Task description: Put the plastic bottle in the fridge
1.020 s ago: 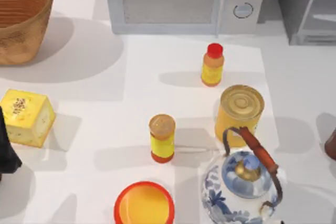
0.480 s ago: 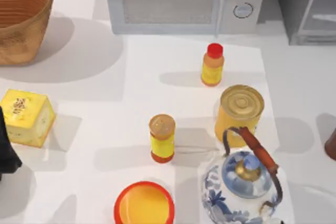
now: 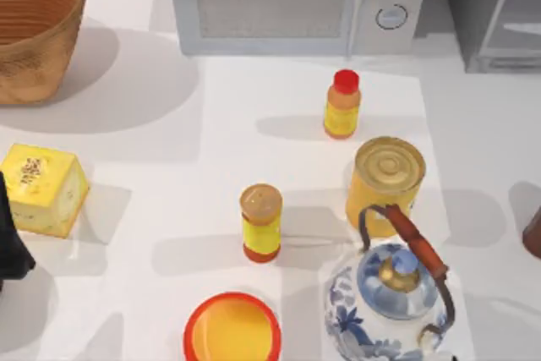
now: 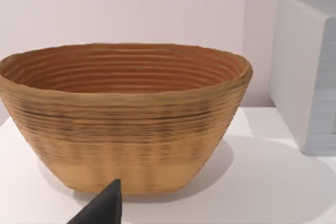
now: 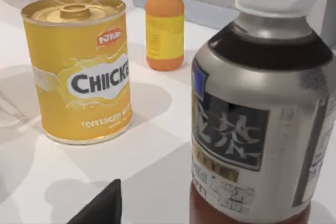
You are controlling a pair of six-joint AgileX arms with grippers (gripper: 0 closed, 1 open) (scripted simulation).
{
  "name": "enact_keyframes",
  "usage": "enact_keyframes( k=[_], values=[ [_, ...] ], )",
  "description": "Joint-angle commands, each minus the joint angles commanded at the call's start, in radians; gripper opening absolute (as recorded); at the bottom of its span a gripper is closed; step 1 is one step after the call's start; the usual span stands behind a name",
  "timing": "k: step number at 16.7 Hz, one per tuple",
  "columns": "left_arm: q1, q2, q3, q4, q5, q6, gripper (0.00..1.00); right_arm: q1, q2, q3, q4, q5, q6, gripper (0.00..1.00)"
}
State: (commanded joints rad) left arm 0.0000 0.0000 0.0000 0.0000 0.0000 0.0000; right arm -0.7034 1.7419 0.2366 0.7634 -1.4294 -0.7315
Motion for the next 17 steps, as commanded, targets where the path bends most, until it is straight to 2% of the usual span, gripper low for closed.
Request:
enact_keyframes(
  k=[6,12,17],
  values=[
    [0.000,0.000,0.000,0.000,0.000,0.000,1.00,0.053,0.117,0.005,0.302,0.048,0.190,1.00],
    [0.000,0.000,0.000,0.000,0.000,0.000,1.00,0.193,0.245,-0.006,0.669,0.178,0.428,1.00],
    [0.000,0.000,0.000,0.000,0.000,0.000,1.00,0.277,0.295,-0.014,0.817,0.260,0.523,1.00]
  ],
)
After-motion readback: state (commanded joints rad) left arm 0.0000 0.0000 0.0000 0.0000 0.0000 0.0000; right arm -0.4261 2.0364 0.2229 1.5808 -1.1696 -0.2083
